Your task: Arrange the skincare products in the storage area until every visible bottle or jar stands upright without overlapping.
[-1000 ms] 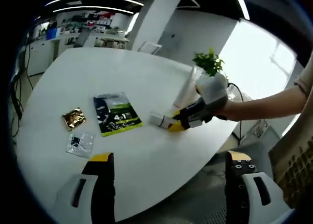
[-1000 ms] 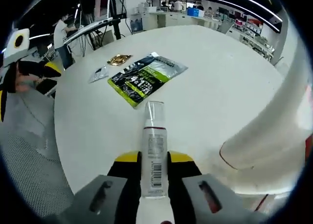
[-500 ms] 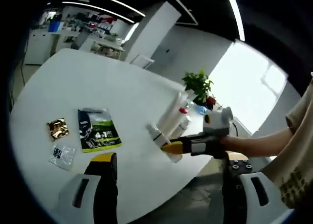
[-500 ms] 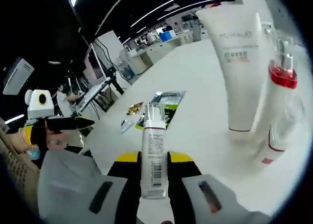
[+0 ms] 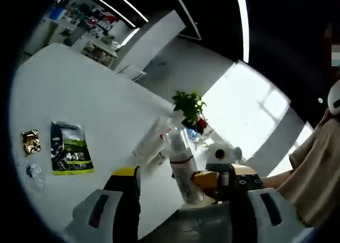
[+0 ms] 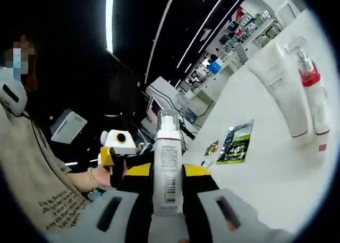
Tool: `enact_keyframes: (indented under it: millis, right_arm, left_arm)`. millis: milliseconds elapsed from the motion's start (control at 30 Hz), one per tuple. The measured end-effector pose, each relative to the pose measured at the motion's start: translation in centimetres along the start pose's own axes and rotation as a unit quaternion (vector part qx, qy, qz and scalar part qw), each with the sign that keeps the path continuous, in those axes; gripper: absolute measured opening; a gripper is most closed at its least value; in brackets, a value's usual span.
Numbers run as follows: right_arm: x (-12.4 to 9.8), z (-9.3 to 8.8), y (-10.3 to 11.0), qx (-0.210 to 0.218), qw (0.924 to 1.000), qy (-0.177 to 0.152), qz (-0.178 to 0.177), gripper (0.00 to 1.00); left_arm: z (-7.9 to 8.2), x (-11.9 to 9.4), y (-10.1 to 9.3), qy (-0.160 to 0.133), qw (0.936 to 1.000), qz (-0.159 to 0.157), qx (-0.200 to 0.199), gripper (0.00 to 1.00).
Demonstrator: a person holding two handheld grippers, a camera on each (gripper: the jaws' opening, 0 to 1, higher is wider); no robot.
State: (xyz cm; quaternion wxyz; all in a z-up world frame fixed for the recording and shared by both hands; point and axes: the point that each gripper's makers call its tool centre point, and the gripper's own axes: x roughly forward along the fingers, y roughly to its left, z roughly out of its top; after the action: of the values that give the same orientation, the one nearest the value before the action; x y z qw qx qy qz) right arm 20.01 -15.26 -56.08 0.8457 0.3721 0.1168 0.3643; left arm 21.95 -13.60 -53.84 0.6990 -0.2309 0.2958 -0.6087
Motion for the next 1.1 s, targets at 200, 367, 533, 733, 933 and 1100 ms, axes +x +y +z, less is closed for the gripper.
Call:
enact_keyframes:
  millis: [200,367,533,733,933,1100]
  right_arm:
    - [-1.1,0.6,1.5,-0.008,0.9994,-0.010,0.032,0.19]
    - [-1.6,1.1,2.3,-0.007,0.9987,-0.022,0.045,0.20]
    - [-2.2,1.2,2.9,-0.015,0.9982,-0.019,0.056,0.20]
    - [-3.3,1.8,2.8,-0.018,0.9977,-0.026,0.059,0.20]
    - [-3.7,2.2,2.0,-0.054,0.9975,-0.021,0.040,0.21]
    - [-3.4,2.2,0.6,-0.111,0.9937,0.005,-0.014,0.26]
  left_arm:
    - [-0.3,1.5,-2.0,0.027,0.9989,-0.030,0.026,0.51]
    - [-0.7,2.5,-3.7,0.047,0.9968,-0.051,0.041,0.41]
    - [-0.8,3.5,-5.3,0.063,0.9937,-0.074,0.055,0.29]
    - [-1.0,4.6,-6.1,0.084,0.9900,-0.080,0.080,0.19]
    - [-1.0,5.1,-6.0,0.105,0.9872,-0.055,0.106,0.18]
    - [-0.9,5.9,-5.6,0.118,0.9777,-0.031,0.171,0.16]
